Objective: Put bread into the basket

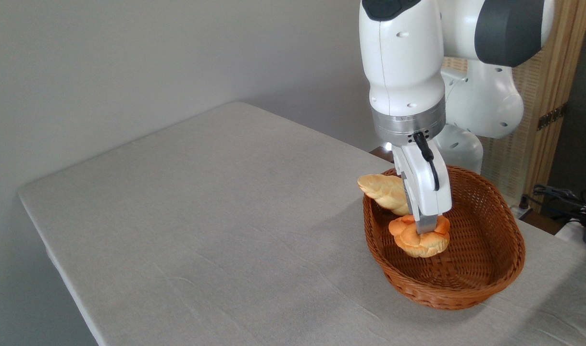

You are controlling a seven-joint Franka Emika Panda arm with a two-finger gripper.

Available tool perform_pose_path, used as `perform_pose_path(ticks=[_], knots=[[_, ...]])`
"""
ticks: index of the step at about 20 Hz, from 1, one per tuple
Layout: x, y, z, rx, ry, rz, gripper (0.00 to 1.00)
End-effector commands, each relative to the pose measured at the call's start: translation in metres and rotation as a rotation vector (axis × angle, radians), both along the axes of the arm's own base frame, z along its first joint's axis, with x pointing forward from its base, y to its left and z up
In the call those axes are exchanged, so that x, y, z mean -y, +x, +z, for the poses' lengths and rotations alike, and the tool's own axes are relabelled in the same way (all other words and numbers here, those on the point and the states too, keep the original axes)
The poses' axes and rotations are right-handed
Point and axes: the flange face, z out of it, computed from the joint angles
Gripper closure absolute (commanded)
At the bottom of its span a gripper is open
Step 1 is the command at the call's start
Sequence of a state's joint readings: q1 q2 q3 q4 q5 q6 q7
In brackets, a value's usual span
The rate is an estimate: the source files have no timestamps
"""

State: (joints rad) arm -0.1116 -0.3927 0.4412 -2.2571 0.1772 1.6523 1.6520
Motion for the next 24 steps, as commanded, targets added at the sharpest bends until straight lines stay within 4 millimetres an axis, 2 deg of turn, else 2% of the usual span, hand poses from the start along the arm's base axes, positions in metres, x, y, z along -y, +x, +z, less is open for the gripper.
perform_pose_path(ticks=[1, 9, 14, 16, 18, 19, 21, 22, 24], knots=[[-0.005, -0.003, -0.003, 0.002, 0.007, -0.012, 0.0], [-0.005, -0.004, -0.005, -0.01, 0.004, -0.012, 0.0], [0.002, -0.001, -0.007, -0.02, 0.003, -0.027, 0.0], [0.006, 0.002, -0.001, -0.006, -0.002, -0.033, 0.0], [0.011, 0.013, 0.028, 0.055, -0.015, -0.017, 0.0], [0.015, 0.02, 0.052, 0.107, -0.055, 0.001, 0.0], [0.038, 0.037, 0.096, 0.177, -0.073, -0.019, 0.0], [0.039, 0.046, 0.113, 0.204, -0.07, 0.0, 0.0], [0.047, 0.062, 0.135, 0.206, -0.088, 0.159, 0.0]])
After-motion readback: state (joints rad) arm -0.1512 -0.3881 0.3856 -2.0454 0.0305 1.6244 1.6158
